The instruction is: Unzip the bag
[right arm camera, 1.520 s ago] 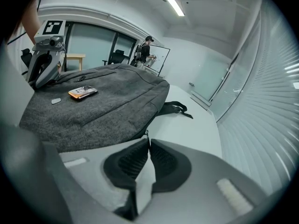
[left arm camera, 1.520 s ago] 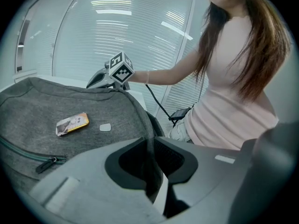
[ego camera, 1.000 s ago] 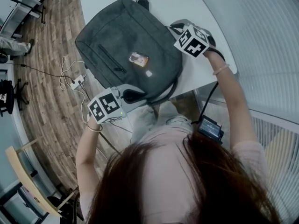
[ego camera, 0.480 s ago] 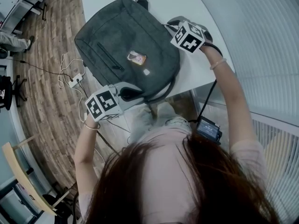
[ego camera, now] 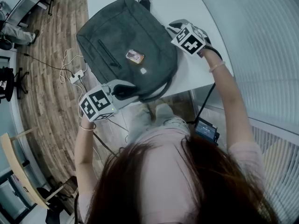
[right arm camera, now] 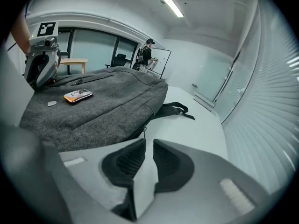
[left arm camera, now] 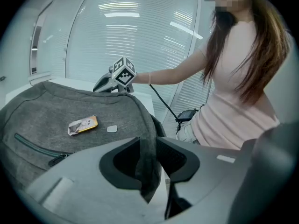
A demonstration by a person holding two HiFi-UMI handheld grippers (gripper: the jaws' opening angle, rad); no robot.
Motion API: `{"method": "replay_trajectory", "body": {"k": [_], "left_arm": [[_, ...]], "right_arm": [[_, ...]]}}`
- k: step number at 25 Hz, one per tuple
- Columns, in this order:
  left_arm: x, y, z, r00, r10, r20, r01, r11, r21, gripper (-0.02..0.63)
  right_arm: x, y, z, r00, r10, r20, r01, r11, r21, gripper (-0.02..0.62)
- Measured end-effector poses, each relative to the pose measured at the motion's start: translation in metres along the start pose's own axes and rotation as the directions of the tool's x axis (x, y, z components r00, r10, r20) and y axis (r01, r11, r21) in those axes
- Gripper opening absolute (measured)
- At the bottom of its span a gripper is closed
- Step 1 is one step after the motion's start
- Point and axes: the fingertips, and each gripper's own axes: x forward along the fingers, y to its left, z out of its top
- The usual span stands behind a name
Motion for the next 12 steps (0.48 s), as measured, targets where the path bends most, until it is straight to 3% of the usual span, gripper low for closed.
{"method": "replay_trajectory", "body": {"k": [8, 12], "left_arm": [[-0.012, 0.004, 0.016, 0.989, 0.133, 0.071, -0.128, 0.990, -0.062, 0.141], [-0.022, 0.006, 0.028, 0.963, 0.229, 0.143, -0.212, 0.969, -0.124, 0.126]], "right_arm": [[-0.024, -0.002, 0.005, 0.993, -0.018, 0.114, 0.006, 0.994, 0.105, 0.061], [-0.042, 0.003, 0.009, 0.986, -0.008, 0.167, -0.018, 0.988, 0.152, 0.061]]}}
